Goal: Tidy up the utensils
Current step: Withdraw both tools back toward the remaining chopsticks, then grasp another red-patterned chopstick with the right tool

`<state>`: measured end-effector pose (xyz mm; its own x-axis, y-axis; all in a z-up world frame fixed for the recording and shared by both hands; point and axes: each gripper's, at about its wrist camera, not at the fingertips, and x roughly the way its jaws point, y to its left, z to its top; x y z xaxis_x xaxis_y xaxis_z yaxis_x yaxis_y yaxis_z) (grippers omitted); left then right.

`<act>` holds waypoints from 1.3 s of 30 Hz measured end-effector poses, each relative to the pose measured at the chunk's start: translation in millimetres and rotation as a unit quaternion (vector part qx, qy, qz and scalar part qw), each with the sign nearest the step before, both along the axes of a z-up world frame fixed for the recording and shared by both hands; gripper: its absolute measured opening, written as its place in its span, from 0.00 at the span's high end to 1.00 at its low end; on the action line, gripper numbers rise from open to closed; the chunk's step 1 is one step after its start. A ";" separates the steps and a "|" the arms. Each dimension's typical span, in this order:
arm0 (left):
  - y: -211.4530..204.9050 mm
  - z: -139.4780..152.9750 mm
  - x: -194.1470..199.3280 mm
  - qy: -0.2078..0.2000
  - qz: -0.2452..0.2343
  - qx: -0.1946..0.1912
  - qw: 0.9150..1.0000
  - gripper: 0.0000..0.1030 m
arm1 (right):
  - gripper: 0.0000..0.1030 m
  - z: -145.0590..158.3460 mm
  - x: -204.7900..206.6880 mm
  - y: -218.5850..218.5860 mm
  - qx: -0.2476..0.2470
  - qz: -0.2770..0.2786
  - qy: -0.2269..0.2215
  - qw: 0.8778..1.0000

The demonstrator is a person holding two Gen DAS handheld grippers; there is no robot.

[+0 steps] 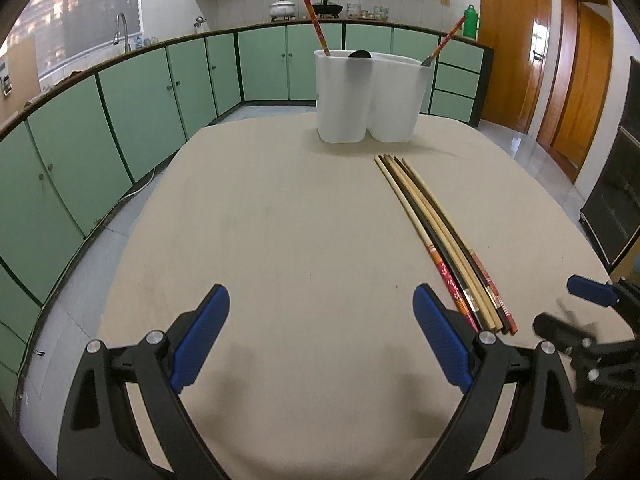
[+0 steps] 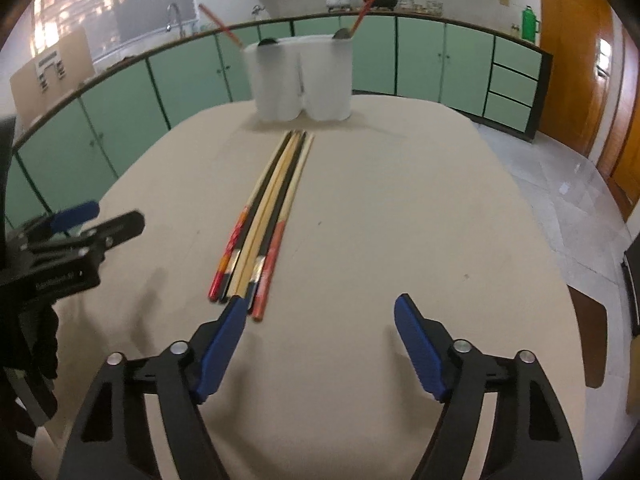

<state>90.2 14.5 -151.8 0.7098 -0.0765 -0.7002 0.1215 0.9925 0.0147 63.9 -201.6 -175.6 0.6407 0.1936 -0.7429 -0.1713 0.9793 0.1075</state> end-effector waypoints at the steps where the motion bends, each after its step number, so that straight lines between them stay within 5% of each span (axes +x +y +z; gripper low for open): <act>1: -0.4 -0.6 0.1 0.002 0.000 0.000 1.000 0.12 | 0.31 -1.4 -0.5 2.6 -0.005 0.002 0.001 1.000; 29: -3.2 -8.8 3.8 0.020 0.003 -0.006 1.000 0.12 | 0.42 -6.9 7.2 -2.3 -0.021 -0.013 0.009 1.000; 39: -7.3 -10.2 1.8 0.026 0.002 -0.010 1.000 0.12 | 0.84 -9.5 10.9 16.3 -0.001 0.025 0.009 1.000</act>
